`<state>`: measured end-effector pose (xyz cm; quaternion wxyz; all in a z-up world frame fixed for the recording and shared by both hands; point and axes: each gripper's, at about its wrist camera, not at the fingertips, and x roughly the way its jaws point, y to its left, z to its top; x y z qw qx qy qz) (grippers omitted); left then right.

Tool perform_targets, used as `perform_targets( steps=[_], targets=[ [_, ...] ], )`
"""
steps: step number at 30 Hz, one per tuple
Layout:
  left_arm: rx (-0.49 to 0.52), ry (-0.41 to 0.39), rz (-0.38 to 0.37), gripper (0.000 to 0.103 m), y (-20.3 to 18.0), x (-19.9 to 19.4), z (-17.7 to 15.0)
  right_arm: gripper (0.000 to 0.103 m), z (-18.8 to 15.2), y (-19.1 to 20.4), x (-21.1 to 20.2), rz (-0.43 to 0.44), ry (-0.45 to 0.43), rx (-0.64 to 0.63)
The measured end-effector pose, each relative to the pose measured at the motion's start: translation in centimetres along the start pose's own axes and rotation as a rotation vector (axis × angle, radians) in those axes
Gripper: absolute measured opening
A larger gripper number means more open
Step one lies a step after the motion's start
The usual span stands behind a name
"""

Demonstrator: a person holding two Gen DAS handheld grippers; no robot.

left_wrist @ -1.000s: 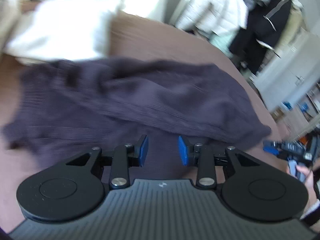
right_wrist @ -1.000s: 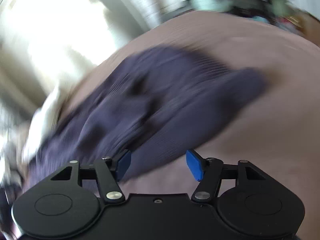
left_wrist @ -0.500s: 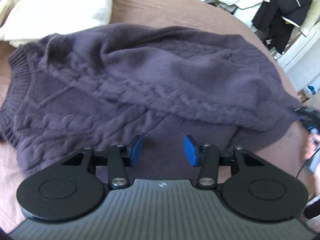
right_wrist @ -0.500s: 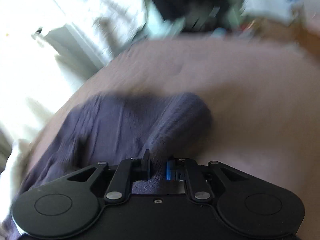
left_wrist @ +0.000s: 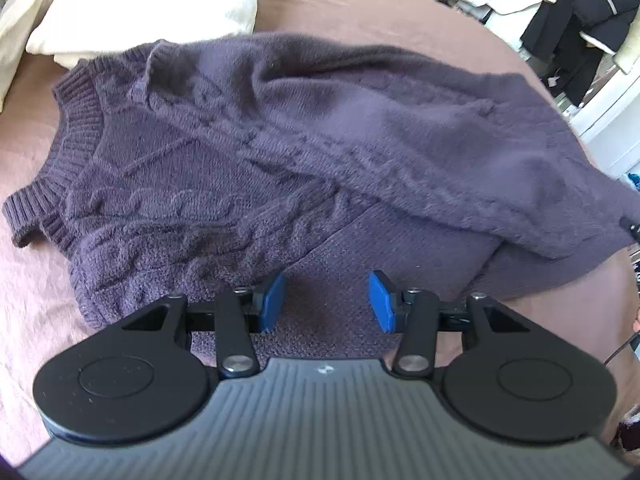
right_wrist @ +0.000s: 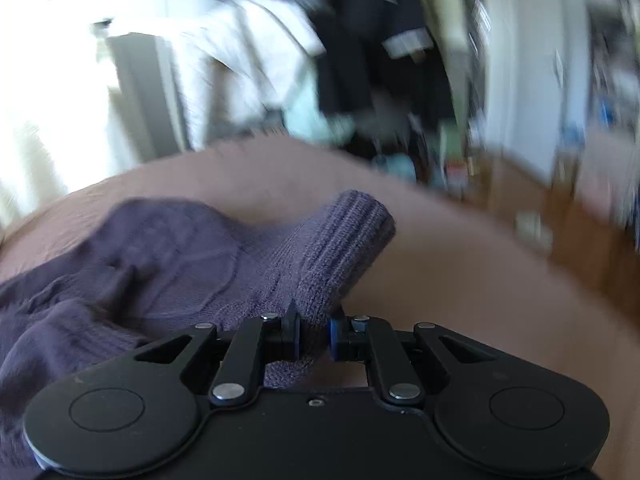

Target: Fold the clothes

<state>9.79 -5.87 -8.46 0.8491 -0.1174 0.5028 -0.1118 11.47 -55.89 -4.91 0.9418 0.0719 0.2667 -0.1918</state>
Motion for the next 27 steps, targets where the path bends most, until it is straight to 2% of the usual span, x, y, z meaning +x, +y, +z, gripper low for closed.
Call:
perform_targets(
  steps=[2, 6, 8, 9, 10, 11, 12, 14, 15, 20, 23, 27],
  targets=[
    [-0.009, 0.003, -0.003, 0.046, 0.1, 0.1, -0.1, 0.013, 0.6, 0.9, -1.2, -0.02, -0.021, -0.062],
    [-0.02, 0.012, -0.018, 0.046, 0.5, 0.4, -0.7, 0.014, 1.1, 0.3, 0.6, -0.073, 0.041, -0.062],
    [-0.035, 0.028, -0.031, 0.046, 0.9, 0.2, -1.1, 0.024, 0.5, 0.7, 2.5, -0.134, 0.144, -0.116],
    [-0.046, 0.032, -0.041, 0.046, 1.1, 0.0, -1.1, 0.024, 0.2, 0.9, 3.4, -0.169, 0.198, -0.141],
    [-0.051, 0.027, -0.051, 0.046, 1.3, -0.3, -1.2, 0.024, 0.1, 0.8, 3.4, -0.216, 0.216, -0.143],
    [-0.051, 0.017, -0.062, 0.047, 1.4, -0.7, -1.3, 0.032, 0.2, 0.8, 2.9, -0.255, 0.204, -0.143],
    [-0.051, 0.008, -0.071, 0.048, 1.6, -0.9, -1.3, 0.036, 0.5, 0.8, 2.1, -0.254, 0.18, -0.143],
    [-0.052, -0.01, -0.088, 0.049, 1.8, -1.2, -1.4, 0.059, 1.3, 0.9, 0.6, -0.224, 0.157, -0.133],
    [-0.052, -0.017, -0.1, 0.049, 2.0, -1.2, -1.4, 0.062, 1.8, 1.0, 0.0, -0.197, 0.156, -0.123],
    [-0.053, -0.061, -0.151, 0.049, 2.6, -1.8, -1.6, 0.062, 3.6, 3.0, -1.5, -0.021, 0.17, -0.047],
    [-0.047, -0.109, -0.157, 0.049, 2.9, -2.8, -1.7, 0.062, 3.6, 5.1, -1.0, 0.073, 0.22, -0.016],
    [-0.039, -0.15, -0.159, 0.05, 3.0, -3.6, -1.3, 0.062, 3.4, 8.8, 0.0, 0.145, 0.261, -0.024]
  ],
)
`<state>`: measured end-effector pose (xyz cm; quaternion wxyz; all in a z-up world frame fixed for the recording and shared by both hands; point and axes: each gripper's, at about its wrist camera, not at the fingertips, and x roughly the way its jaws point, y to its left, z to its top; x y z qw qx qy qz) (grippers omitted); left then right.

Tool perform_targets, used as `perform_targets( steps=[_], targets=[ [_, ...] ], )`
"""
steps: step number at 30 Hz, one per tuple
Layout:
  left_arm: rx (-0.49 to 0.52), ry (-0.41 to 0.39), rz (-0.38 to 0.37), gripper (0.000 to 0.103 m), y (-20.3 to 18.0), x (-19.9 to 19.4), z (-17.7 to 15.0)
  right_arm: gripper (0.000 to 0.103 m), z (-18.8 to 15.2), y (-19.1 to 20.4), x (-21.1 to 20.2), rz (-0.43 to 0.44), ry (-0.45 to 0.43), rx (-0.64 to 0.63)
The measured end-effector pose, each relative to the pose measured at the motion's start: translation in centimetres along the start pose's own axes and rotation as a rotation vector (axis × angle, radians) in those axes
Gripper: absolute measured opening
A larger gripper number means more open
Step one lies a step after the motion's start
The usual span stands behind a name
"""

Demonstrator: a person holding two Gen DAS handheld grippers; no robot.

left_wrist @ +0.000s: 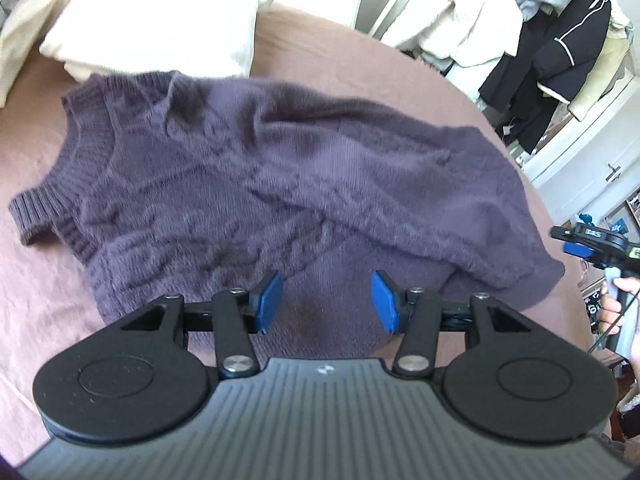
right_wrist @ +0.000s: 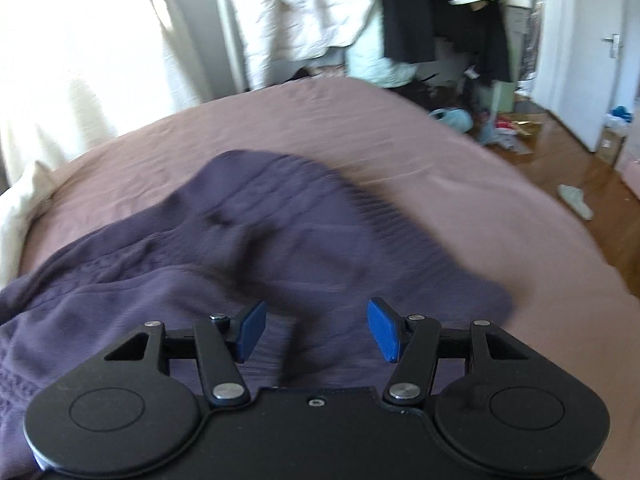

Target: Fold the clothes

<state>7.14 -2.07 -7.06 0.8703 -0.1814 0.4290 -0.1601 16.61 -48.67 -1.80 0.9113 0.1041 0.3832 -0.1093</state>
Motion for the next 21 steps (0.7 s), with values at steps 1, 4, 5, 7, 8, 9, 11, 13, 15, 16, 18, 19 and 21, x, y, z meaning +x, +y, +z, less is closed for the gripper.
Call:
perform_targets(
  steps=[1, 4, 5, 7, 8, 9, 11, 13, 15, 16, 18, 19, 21],
  targets=[
    [0.001, 0.0, -0.006, 0.053, 0.1, -0.1, 0.2, 0.062, 0.1, 0.8, 0.3, 0.013, 0.007, -0.009],
    [0.003, 0.009, -0.001, 0.054, 0.5, -0.4, 1.2, 0.062, 1.4, 3.2, 1.0, 0.007, 0.022, -0.128],
    [0.008, 0.011, 0.014, 0.054, 0.6, -0.6, 1.8, 0.062, 2.0, 4.0, 1.2, 0.0, 0.026, -0.177],
    [0.018, 0.011, 0.038, 0.054, 0.8, -0.7, 3.3, 0.062, 3.3, 5.7, 1.6, -0.012, 0.033, -0.278],
    [0.022, 0.013, 0.04, 0.054, 0.6, -0.5, 4.3, 0.062, 4.3, 6.4, 1.8, -0.013, 0.035, -0.335],
    [0.027, 0.016, 0.04, 0.054, 0.4, -0.1, 5.3, 0.063, 5.3, 7.2, 2.1, -0.014, 0.037, -0.391],
    [0.049, 0.028, 0.047, 0.054, -0.4, 0.8, 7.4, 0.066, 7.3, 8.4, 3.0, 0.001, 0.053, -0.47],
    [0.101, 0.052, 0.068, 0.054, -1.9, 2.4, 9.4, 0.068, 9.1, 9.0, 4.3, 0.033, 0.091, -0.484],
    [0.148, 0.078, 0.044, 0.054, -3.1, 4.6, 11.0, 0.068, 10.8, 9.0, 6.4, 0.053, 0.131, -0.439],
    [0.171, 0.091, 0.026, 0.055, -3.7, 5.8, 11.8, 0.068, 11.6, 8.9, 7.5, 0.063, 0.149, -0.411],
    [0.218, 0.117, -0.009, 0.055, -4.9, 8.1, 13.3, 0.068, 12.9, 8.1, 10.0, 0.078, 0.177, -0.316],
    [0.242, 0.127, -0.024, 0.055, -5.4, 9.4, 14.2, 0.068, 13.5, 7.5, 11.4, 0.079, 0.188, -0.263],
    [0.292, 0.14, -0.047, 0.056, -6.4, 12.1, 15.9, 0.068, 14.3, 6.7, 14.2, 0.066, 0.198, -0.169]
  ],
)
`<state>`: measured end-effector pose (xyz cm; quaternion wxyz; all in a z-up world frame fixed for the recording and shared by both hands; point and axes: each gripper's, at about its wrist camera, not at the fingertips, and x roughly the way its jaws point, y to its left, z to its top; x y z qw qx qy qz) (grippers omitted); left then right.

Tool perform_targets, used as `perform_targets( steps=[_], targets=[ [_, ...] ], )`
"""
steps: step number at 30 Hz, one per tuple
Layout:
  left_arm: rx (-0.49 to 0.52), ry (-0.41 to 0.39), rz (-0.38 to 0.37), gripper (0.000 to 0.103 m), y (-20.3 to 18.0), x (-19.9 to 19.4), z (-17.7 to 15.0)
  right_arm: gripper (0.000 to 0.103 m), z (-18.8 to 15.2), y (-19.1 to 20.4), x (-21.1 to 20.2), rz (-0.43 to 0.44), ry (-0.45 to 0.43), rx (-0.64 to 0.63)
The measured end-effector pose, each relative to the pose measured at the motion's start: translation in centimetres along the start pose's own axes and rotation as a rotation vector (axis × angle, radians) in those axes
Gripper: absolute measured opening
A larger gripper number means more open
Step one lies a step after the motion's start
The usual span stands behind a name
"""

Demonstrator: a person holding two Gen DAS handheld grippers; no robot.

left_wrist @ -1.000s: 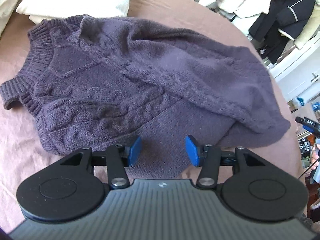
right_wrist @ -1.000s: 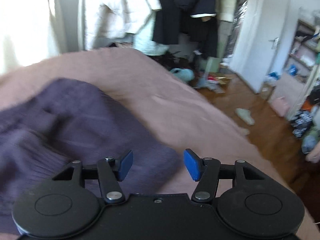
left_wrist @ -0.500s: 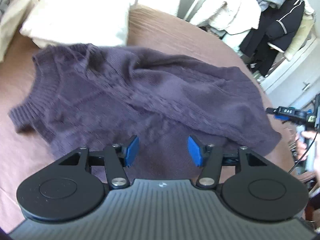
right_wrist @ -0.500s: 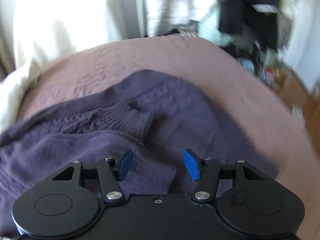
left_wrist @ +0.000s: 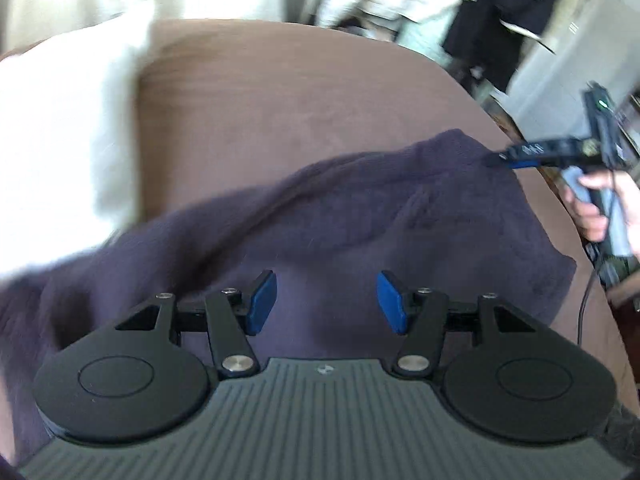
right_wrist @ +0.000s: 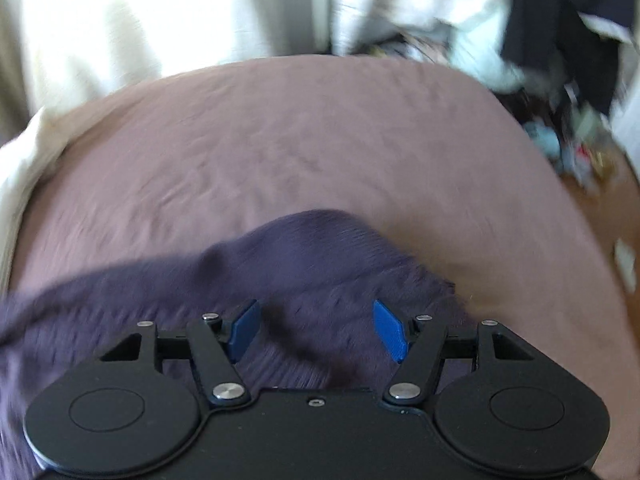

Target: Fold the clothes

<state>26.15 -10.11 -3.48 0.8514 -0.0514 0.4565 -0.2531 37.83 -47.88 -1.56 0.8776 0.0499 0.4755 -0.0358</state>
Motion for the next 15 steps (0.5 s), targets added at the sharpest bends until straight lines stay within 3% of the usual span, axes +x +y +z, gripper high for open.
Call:
perform_targets(
  steps=[2, 6, 8, 12, 13, 14, 15],
  targets=[
    [0.043, 0.014, -0.003, 0.059, 0.2, 2.2, 2.0, 0.068, 1.2, -1.4, 1.7, -0.03, -0.002, 0.051],
    [0.042, 0.046, 0.009, 0.06, 2.0, 5.7, 4.3, 0.068, 3.1, -2.3, 4.0, -0.172, -0.009, -0.103],
    [0.009, 0.061, 0.005, 0.06, 3.4, 7.2, 4.7, 0.068, 3.7, -3.3, 4.9, -0.122, 0.03, -0.096],
    [0.01, 0.118, 0.031, 0.061, 4.2, 11.0, 4.4, 0.068, 2.9, -4.2, 6.4, 0.102, 0.101, 0.034],
    [0.027, 0.107, 0.039, 0.063, 4.0, 11.2, 4.3, 0.053, 2.4, -4.2, 6.7, 0.159, 0.11, 0.055],
    [0.043, 0.091, 0.044, 0.065, 3.8, 11.2, 4.2, 0.014, 1.8, -3.8, 6.9, 0.189, 0.109, 0.052],
    [0.049, 0.084, 0.044, 0.069, 3.6, 11.1, 4.0, 0.014, 0.8, -2.4, 6.2, 0.135, 0.068, -0.024]
  ],
)
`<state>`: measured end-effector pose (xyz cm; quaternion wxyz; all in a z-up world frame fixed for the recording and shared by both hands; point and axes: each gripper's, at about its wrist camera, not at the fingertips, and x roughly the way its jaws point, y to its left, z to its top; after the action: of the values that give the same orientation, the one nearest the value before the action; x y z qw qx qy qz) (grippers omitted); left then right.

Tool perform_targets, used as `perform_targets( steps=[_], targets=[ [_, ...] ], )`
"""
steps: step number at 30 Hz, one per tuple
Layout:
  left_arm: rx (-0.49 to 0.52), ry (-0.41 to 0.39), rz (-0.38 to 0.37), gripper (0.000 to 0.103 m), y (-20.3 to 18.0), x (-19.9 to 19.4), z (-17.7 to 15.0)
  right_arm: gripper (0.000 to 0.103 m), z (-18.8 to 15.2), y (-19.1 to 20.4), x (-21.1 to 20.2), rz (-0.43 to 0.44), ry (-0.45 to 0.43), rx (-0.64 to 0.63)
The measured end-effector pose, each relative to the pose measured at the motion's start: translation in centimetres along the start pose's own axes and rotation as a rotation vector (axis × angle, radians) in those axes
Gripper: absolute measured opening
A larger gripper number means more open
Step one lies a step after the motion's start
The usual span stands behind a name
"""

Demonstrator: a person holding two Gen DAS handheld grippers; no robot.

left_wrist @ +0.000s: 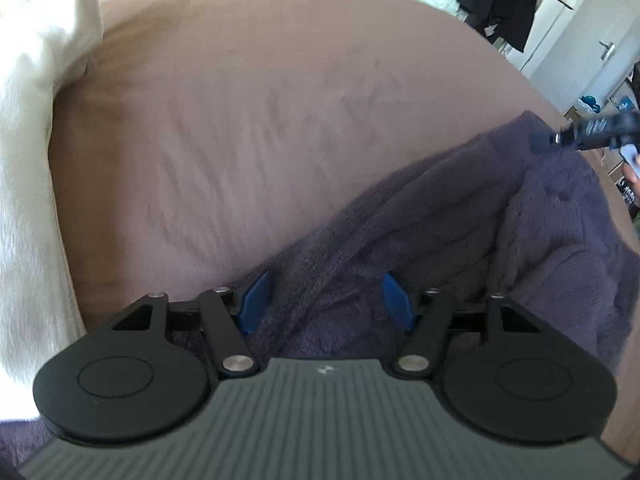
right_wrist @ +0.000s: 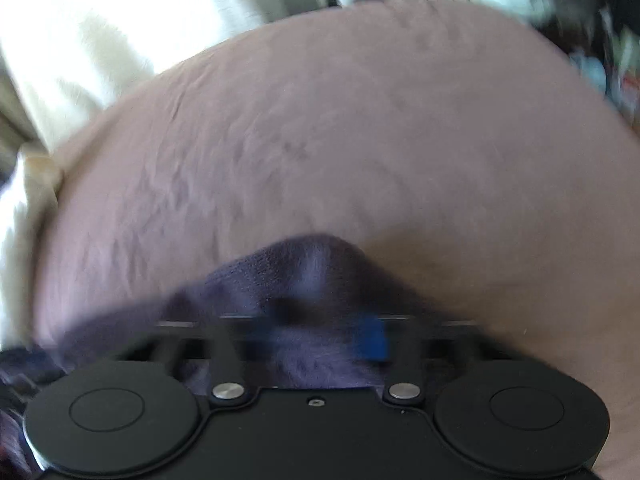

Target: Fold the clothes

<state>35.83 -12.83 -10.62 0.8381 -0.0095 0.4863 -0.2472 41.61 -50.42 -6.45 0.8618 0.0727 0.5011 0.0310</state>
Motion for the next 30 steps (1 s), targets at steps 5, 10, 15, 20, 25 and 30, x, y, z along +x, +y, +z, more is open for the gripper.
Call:
perform_targets(
  steps=[5, 10, 15, 20, 25, 30],
  targets=[
    [0.0, -0.014, -0.011, 0.071, -0.1, -0.9, -0.7, 0.013, -7.7, 7.4, -5.9, -0.06, -0.257, -0.226],
    [-0.019, -0.027, -0.005, 0.071, -0.1, -2.1, -2.2, 0.014, -16.9, 11.3, -7.9, 0.023, -0.156, -0.357],
    [0.005, -0.029, 0.022, 0.071, -0.4, -3.3, -3.8, 0.026, -18.4, 11.5, -10.7, 0.161, -0.093, -0.351],
    [-0.023, -0.053, 0.014, 0.071, 0.3, -3.6, -5.4, 0.065, -16.3, 9.7, -15.4, 0.241, -0.226, -0.252],
    [-0.04, -0.062, 0.006, 0.071, 0.8, -3.8, -5.7, 0.071, -13.8, 5.7, -14.4, 0.064, -0.289, -0.043],
    [-0.044, -0.065, -0.005, 0.071, 1.1, -3.5, -5.8, 0.095, -12.4, 0.6, -10.1, -0.152, -0.295, 0.086]
  ],
)
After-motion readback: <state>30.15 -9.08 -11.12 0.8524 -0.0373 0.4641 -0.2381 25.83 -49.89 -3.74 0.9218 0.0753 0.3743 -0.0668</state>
